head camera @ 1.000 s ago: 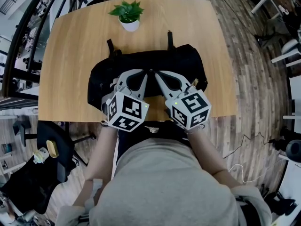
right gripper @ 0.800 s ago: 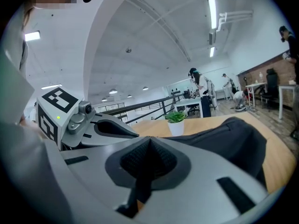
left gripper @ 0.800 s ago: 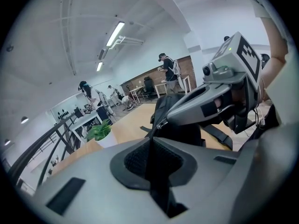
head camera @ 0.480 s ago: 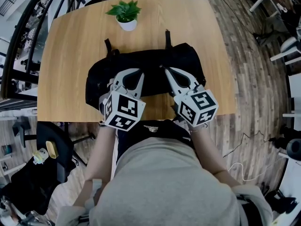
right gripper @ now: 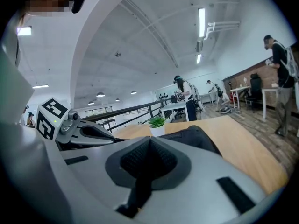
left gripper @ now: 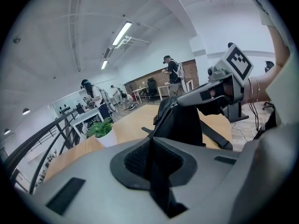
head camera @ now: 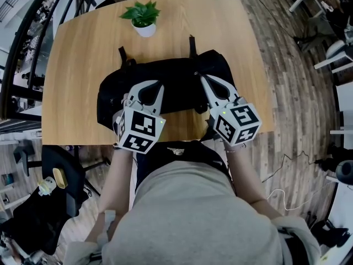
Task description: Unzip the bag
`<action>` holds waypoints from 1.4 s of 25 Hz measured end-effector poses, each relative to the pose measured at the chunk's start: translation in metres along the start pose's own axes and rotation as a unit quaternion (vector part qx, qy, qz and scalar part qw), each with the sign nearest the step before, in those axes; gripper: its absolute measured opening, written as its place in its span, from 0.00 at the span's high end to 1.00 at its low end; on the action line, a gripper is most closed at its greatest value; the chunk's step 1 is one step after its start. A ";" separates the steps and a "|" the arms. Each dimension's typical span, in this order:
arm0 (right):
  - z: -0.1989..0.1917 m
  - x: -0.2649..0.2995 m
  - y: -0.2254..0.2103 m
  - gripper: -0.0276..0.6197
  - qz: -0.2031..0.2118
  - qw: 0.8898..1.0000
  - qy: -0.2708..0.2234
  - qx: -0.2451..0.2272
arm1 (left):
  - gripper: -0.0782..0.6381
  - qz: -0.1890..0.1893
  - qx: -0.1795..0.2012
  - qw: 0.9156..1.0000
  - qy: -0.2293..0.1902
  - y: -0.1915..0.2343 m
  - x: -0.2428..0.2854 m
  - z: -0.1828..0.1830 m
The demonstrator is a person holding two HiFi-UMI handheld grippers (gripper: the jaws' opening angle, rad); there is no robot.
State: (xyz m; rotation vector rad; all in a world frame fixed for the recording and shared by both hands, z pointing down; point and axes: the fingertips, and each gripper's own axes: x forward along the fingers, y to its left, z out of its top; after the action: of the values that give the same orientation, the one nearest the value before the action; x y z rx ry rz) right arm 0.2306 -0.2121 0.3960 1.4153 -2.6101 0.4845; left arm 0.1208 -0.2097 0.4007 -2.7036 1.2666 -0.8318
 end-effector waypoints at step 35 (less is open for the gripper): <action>0.014 -0.031 -0.054 0.91 -0.088 0.994 -0.046 0.033 | 0.84 0.016 -0.100 0.994 -0.037 0.008 -0.010 0.001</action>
State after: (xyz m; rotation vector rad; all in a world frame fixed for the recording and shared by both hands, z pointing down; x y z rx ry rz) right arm 0.2932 -0.2196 0.3864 1.7098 -2.5268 0.4981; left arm 0.1108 -0.2081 0.3935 -2.8250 1.4453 -0.6267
